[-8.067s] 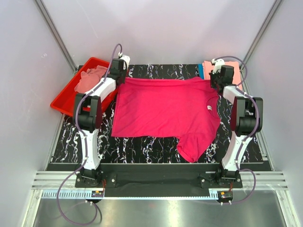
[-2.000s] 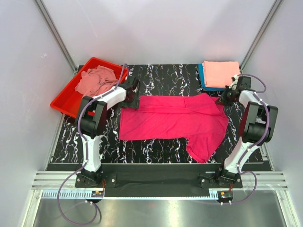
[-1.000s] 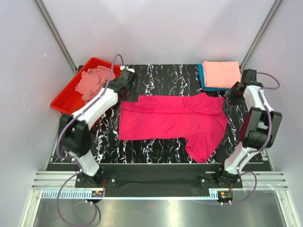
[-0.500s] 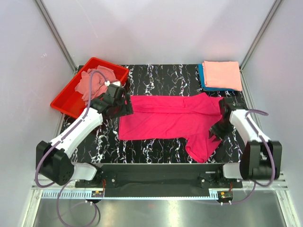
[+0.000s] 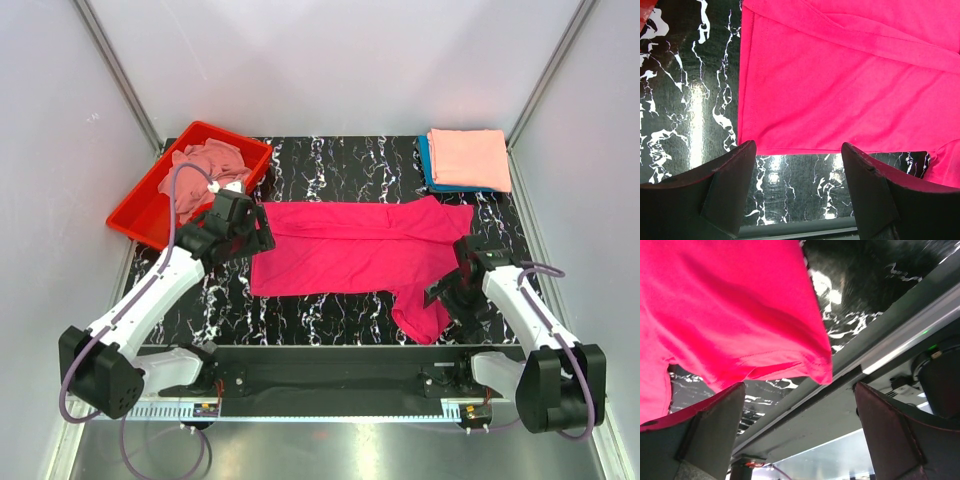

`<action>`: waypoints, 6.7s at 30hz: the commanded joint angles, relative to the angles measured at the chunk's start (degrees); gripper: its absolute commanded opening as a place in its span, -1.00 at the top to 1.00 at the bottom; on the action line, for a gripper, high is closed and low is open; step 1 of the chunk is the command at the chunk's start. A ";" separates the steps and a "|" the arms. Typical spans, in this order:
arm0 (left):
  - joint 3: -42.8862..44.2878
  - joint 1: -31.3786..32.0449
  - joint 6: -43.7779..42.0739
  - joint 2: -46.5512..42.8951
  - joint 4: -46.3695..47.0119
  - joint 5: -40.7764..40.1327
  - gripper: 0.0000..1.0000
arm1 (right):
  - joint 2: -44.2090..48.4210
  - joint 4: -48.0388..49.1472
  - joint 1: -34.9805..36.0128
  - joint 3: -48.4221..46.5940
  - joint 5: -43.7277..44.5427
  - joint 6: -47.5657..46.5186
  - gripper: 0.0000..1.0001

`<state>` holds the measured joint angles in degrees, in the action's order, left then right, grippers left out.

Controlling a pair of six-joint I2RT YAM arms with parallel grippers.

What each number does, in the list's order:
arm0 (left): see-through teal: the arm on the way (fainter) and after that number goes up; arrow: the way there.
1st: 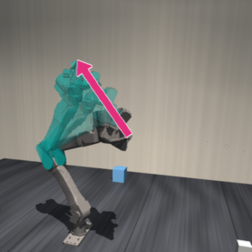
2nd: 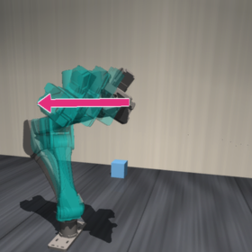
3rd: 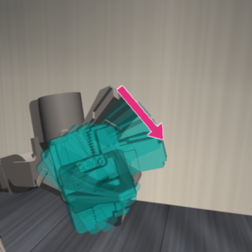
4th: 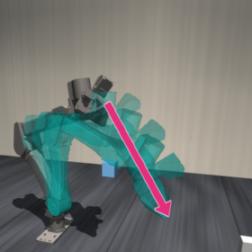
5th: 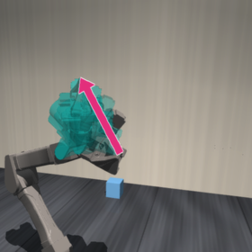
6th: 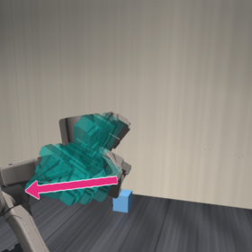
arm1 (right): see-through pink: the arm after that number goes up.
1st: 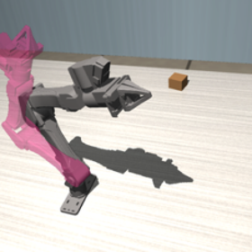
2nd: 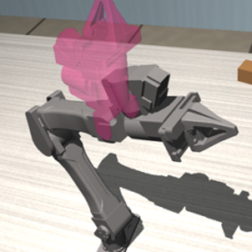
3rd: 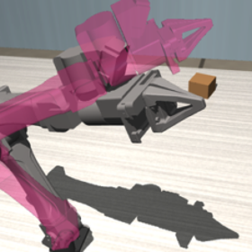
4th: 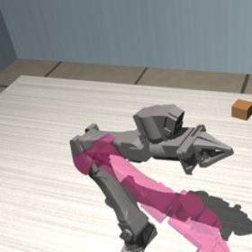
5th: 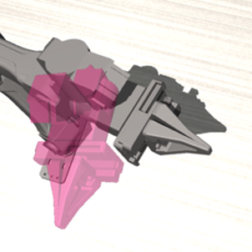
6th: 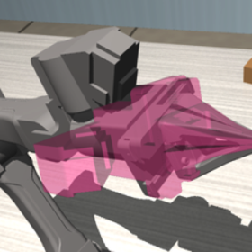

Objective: Fold and stack the t-shirts
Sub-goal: Fold the tshirt

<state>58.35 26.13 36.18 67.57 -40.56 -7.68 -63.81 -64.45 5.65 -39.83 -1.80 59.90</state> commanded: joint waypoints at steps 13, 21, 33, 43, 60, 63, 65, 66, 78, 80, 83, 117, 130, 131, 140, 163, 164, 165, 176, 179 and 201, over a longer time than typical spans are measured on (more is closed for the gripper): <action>0.80 -0.20 0.03 0.89 2.15 1.53 -0.50 | -0.70 -0.07 5.07 0.98 3.54 13.83 -0.38; 3.17 -0.20 -1.38 3.09 2.32 2.93 -0.50 | 0.80 4.67 5.07 6.08 5.14 21.66 -0.11; 4.32 -0.20 0.20 5.11 1.53 -0.92 -0.50 | 1.85 8.37 6.21 9.69 5.50 23.51 -0.06; 2.91 -0.20 1.44 4.50 2.24 -2.25 -0.49 | -1.41 4.86 8.05 6.26 4.26 22.19 -0.15; 4.85 -0.29 -0.59 4.32 1.00 -4.18 -0.49 | -1.23 3.10 10.78 5.12 3.91 21.75 -0.22; 4.32 -0.20 -0.33 4.50 0.92 -4.09 -0.49 | -3.07 2.75 13.15 4.50 5.22 23.50 -0.21; 3.97 -0.29 -0.41 4.59 1.18 -3.05 -0.49 | -4.47 2.75 15.17 4.77 5.67 24.91 -0.21; 3.88 -0.29 0.02 4.59 1.01 -3.04 -0.50 | -4.83 3.27 15.79 4.94 5.76 25.79 -0.21; 4.24 -0.20 12.40 1.70 -5.41 -11.92 -0.46 | -2.81 5.30 17.99 7.84 7.51 29.66 -0.20; 2.66 -0.20 15.39 -0.50 -6.19 -12.70 -0.40 | -3.51 5.21 18.25 7.40 7.78 30.01 -0.12; 2.56 -0.12 23.30 -1.30 -11.64 -13.24 -0.31 | -3.08 5.20 18.52 7.40 8.39 30.54 0.61; -14.58 5.95 51.88 16.27 -2.25 -11.65 -0.20 | 9.23 0.81 18.96 -6.57 22.02 12.79 1.00; -12.65 5.95 52.41 14.35 -4.89 -13.67 1.00 | 8.45 1.33 18.78 -10.08 29.57 9.19 1.00; -12.30 5.95 52.06 13.82 -4.71 -13.85 1.00 | 7.92 2.38 18.87 -10.44 30.62 8.57 1.00; -1.93 5.51 50.30 18.64 -11.12 -16.66 1.00 | 0.54 6.70 18.78 -15.27 34.76 2.78 1.00; 14.15 -0.82 46.35 29.36 -15.43 -20.97 1.00 | -10.54 20.66 11.05 -23.18 37.67 -17.26 1.00; 14.77 -0.90 46.00 31.03 -15.78 -20.80 1.00 | -10.98 21.11 10.79 -23.44 37.31 -17.79 1.00; 15.47 -0.91 45.65 31.91 -15.70 -20.62 1.00 | -12.29 21.20 10.61 -23.71 37.31 -18.06 1.00; 25.93 -1.34 43.53 40.88 -20.88 -24.13 1.00 | -19.15 23.14 10.00 -27.22 37.22 -26.94 1.00; 27.61 -1.34 43.71 42.29 -21.84 -24.75 1.00 | -20.21 23.57 10.08 -27.84 37.57 -27.64 1.00; 34.63 -2.13 41.95 48.62 -21.93 -26.42 1.00 | -25.40 25.33 8.94 -31.71 38.81 -30.45 1.00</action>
<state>89.38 24.51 78.78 115.44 -62.72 -31.70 -88.20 -41.25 15.25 -68.69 34.96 30.74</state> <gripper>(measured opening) 0.012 0.017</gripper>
